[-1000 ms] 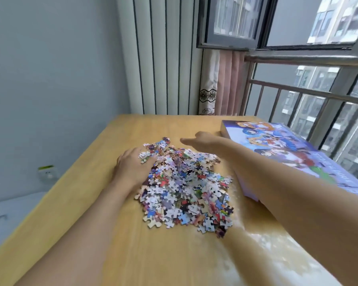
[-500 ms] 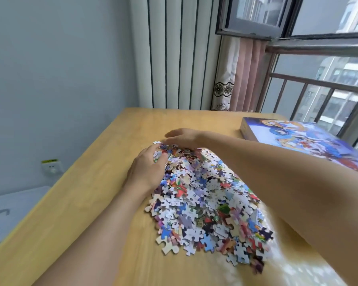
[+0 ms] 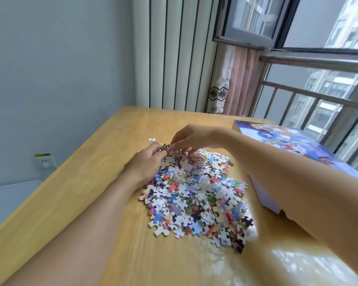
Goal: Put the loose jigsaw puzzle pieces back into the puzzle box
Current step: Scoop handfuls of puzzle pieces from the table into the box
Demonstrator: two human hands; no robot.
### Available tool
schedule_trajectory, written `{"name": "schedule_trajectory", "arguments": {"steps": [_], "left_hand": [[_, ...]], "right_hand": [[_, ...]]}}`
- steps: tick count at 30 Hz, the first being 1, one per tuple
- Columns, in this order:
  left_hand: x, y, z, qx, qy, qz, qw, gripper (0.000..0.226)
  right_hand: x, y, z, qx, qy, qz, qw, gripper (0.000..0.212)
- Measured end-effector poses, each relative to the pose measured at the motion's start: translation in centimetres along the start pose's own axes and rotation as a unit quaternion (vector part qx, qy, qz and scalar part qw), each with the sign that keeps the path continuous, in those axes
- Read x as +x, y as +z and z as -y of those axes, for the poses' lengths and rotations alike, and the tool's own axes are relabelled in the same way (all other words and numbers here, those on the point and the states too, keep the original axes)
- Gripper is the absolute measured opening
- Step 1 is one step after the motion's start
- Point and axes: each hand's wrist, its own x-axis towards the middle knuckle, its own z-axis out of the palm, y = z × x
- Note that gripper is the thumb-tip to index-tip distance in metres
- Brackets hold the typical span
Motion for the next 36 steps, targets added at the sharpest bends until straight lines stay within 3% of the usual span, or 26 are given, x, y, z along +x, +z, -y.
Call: {"name": "schedule_trajectory", "arguments": {"steps": [2, 5, 9, 12, 15, 19, 26, 29, 33, 36], "left_hand": [[-0.3, -0.1, -0.4, -0.029, 0.008, -0.007, 1.000, 0.065], [-0.3, -0.1, -0.4, -0.061, 0.011, -0.015, 0.998, 0.057], [0.6, 0.1, 0.3, -0.108, 0.016, -0.076, 0.991, 0.031], [1.1, -0.1, 0.4, -0.120, -0.011, -0.173, 0.978, 0.032], [1.1, -0.4, 0.5, -0.119, -0.041, -0.225, 0.966, 0.034], [1.3, -0.1, 0.8, -0.064, -0.034, -0.183, 0.980, 0.041], [0.4, 0.4, 0.0, -0.014, -0.004, 0.011, 1.000, 0.058], [0.0, 0.5, -0.6, -0.045, 0.023, 0.048, 0.998, 0.053], [-0.2, 0.4, -1.0, -0.067, 0.047, 0.057, 0.995, 0.034], [-0.3, 0.3, -0.9, -0.067, 0.054, 0.050, 0.995, 0.035]], "right_hand": [[0.1, -0.7, -0.6, 0.001, 0.008, -0.065, 0.998, 0.020], [1.4, -1.2, -0.7, -0.031, -0.002, -0.118, 0.993, 0.029], [4.8, 0.7, 1.3, -0.082, -0.026, -0.037, 0.996, 0.043], [7.5, 2.9, 2.5, -0.078, -0.008, 0.020, 0.997, 0.046], [8.4, 3.6, 2.5, -0.088, -0.016, 0.015, 0.996, 0.043], [5.9, 2.4, 2.3, -0.110, -0.047, -0.014, 0.993, 0.031], [-0.9, 1.7, 1.9, -0.122, -0.025, -0.035, 0.992, 0.028], [-4.0, 1.0, 1.8, -0.056, 0.011, -0.064, 0.996, 0.038], [-8.3, 1.8, 1.3, -0.057, 0.053, -0.183, 0.980, 0.063], [-10.7, 3.7, 0.6, -0.034, 0.138, -0.225, 0.964, 0.066]]}}
